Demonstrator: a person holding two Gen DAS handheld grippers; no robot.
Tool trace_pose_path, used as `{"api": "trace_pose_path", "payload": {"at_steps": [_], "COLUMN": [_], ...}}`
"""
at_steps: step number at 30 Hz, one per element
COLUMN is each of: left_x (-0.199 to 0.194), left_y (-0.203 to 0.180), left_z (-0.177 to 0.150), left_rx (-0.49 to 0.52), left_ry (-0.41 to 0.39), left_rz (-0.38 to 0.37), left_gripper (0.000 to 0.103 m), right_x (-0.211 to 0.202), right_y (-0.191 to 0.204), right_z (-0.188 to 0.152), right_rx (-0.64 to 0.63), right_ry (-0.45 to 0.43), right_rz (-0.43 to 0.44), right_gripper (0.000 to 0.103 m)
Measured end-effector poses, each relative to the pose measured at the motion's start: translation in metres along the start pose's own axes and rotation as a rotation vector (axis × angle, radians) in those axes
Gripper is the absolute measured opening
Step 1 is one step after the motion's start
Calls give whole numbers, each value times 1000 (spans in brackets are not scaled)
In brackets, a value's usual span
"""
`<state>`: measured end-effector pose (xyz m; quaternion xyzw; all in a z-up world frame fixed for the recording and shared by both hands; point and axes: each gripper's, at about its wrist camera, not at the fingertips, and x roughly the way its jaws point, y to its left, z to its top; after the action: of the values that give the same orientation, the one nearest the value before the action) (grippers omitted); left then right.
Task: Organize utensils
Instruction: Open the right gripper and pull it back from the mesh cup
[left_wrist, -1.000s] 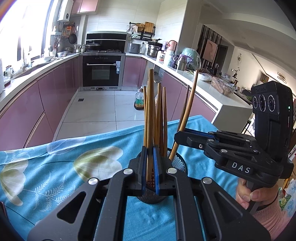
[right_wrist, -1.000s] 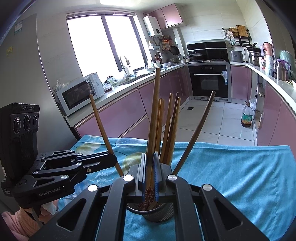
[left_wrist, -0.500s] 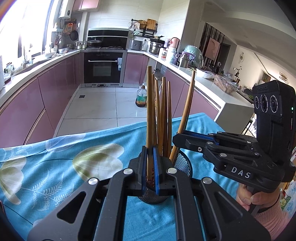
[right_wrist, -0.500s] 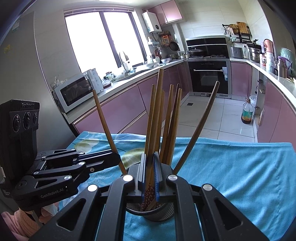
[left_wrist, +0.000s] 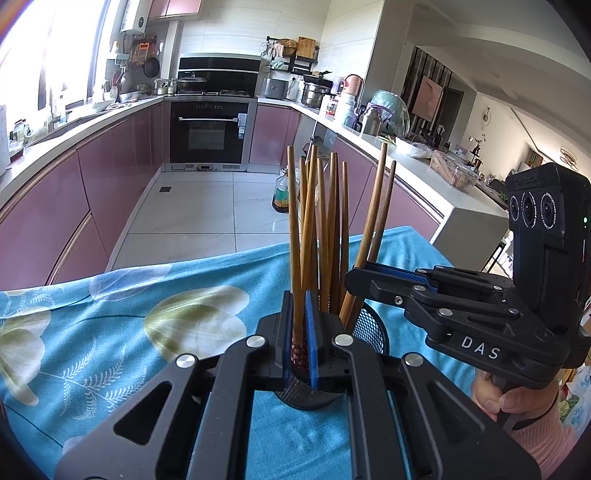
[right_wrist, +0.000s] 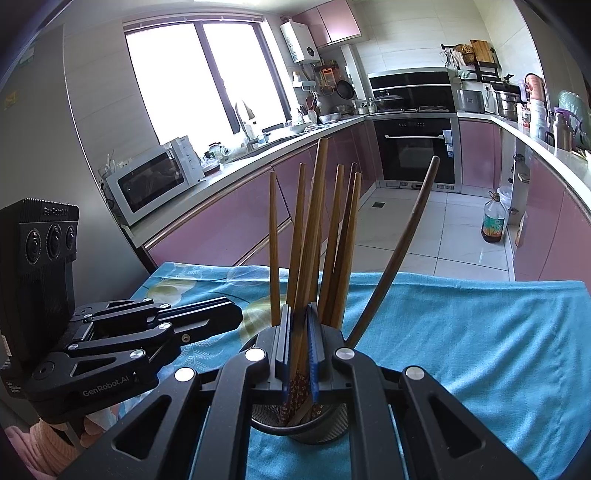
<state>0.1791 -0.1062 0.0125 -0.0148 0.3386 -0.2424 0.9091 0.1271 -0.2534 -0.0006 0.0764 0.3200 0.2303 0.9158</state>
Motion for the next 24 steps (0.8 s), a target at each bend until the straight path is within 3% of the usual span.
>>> {"api": "trace_pose_path", "payload": {"at_steps": [14,18,20,24], "left_x": [-2,-8,-13,-19], "left_y": [-5,-4,-1,0], "left_z": [-3,-8,-12,-19], "left_rx": [8,4,-1,-6], "left_ry": [-19,-33,-41,-54], "left_rz": [18,25,33,45], "left_gripper": [8,14,19,28], "right_x": [1,0,-1,-3], "right_y": [-2,-1,-1,0], "right_z": [-2,-4,-5,-9], "right_rx": [9,10,8,6], "right_ry": [-8,-12,-17,-22], "right_rz": [-8,-8,-9,-11], "right_gripper": [14,14,20,24]}}
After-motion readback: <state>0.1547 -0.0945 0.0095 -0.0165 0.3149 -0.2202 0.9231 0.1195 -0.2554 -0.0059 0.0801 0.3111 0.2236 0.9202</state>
